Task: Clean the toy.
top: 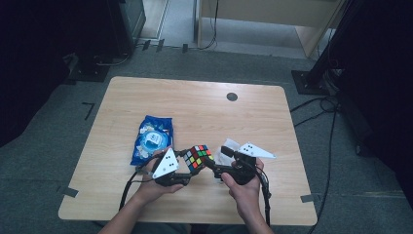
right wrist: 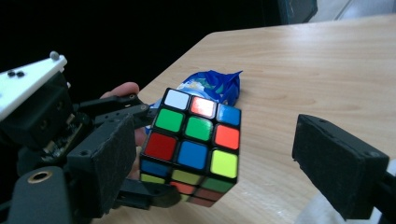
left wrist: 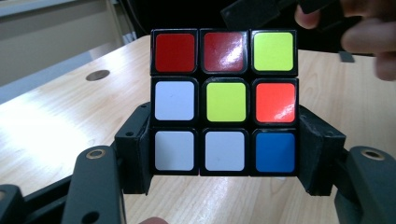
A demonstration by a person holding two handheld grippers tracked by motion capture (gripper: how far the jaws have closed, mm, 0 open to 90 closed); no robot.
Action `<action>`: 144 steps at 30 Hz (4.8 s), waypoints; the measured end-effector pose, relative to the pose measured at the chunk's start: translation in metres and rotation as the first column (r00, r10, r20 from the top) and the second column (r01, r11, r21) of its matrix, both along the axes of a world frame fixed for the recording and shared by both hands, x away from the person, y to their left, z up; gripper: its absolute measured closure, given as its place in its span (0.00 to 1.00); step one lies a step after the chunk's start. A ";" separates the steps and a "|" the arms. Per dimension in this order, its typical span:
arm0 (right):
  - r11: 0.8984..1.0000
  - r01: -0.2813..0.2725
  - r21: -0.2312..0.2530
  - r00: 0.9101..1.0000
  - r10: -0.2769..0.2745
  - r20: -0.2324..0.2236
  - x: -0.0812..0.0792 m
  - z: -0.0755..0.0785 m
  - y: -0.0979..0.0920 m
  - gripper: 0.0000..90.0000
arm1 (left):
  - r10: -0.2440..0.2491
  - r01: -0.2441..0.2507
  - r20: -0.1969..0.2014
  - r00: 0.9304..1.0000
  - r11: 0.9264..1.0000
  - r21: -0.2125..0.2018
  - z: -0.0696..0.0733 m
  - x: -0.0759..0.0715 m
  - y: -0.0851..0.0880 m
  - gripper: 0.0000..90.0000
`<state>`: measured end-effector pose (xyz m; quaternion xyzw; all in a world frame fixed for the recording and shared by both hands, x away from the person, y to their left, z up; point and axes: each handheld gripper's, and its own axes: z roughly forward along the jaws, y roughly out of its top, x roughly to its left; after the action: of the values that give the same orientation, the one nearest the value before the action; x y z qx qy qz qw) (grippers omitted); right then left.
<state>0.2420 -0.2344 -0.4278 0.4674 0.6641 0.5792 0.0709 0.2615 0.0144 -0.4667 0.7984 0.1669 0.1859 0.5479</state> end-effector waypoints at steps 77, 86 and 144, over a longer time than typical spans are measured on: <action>0.962 -0.229 -0.146 0.916 0.162 -0.367 0.034 0.007 -0.022 0.35 | -0.195 0.041 0.387 0.901 0.927 0.372 -0.009 -0.024 -0.057 0.38; 0.983 -0.160 -0.092 0.977 0.145 -0.158 0.030 0.015 -0.043 0.29 | -0.010 -0.040 0.235 0.972 0.978 0.204 -0.007 -0.008 -0.017 0.38; 0.972 -0.056 -0.229 0.937 0.130 0.324 -0.018 0.014 0.010 0.95 | -0.026 0.026 0.008 1.000 0.999 0.037 -0.009 -0.004 -0.010 0.38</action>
<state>0.2243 -0.2239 -0.4142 0.3187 0.7225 0.5778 0.2062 0.2577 0.0045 -0.4753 0.8097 0.1505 0.1853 0.5362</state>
